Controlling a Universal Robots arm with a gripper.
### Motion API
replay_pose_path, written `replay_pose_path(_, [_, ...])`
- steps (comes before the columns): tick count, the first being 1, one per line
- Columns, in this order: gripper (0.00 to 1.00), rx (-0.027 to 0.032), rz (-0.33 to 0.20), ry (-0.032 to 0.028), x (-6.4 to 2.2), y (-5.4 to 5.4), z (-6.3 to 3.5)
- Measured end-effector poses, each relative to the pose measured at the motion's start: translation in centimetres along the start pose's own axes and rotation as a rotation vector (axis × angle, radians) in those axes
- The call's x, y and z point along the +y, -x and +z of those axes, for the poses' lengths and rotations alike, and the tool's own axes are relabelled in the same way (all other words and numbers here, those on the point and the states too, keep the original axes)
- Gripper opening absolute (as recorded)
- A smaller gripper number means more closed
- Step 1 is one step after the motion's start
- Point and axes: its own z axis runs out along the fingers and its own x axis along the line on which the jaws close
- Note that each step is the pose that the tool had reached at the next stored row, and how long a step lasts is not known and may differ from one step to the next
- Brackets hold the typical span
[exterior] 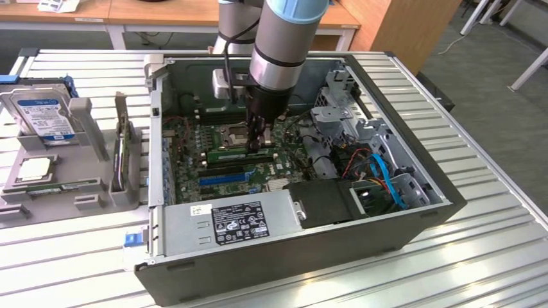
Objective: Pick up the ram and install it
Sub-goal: 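Insert the ram into the slot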
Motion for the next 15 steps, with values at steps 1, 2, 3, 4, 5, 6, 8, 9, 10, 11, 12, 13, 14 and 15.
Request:
replay_pose_path(1, [0.12,0.0001,0.000,0.0001,0.00,0.00,0.00])
replay_pose_path(2, [0.12,0.0000,0.000,0.0000,0.00,0.00,0.00])
replay_pose_path(3, [0.12,0.0000,0.000,0.0001,0.00,0.00,0.00])
replay_pose_path(4, [0.12,0.0000,0.000,0.0001,0.00,0.00,0.00])
replay_pose_path(5, [0.12,0.0000,0.000,0.0000,0.00,0.00,0.01])
replay_pose_path(6, [0.12,0.0000,0.000,0.0000,0.00,-0.01,0.02])
replay_pose_path(8, [0.12,0.0000,0.000,0.0000,0.00,0.00,0.04])
replay_pose_path(9, [0.12,0.0000,0.000,0.0000,0.00,0.00,0.04])
replay_pose_path(10, [0.12,0.0000,0.000,0.0001,0.00,0.00,0.04])
replay_pose_path(11, [0.12,0.0000,0.000,0.0000,0.00,0.00,0.04])
replay_pose_path(12, [0.12,0.0002,-0.001,0.0001,0.00,0.00,0.04])
replay_pose_path(13, [0.12,0.0002,-0.002,0.0001,0.00,-0.01,0.04])
replay_pose_path(14, [0.12,0.0003,-0.002,0.0001,0.00,-0.01,0.04])
replay_pose_path(15, [0.12,0.0003,-0.003,0.0001,0.00,-0.01,0.04])
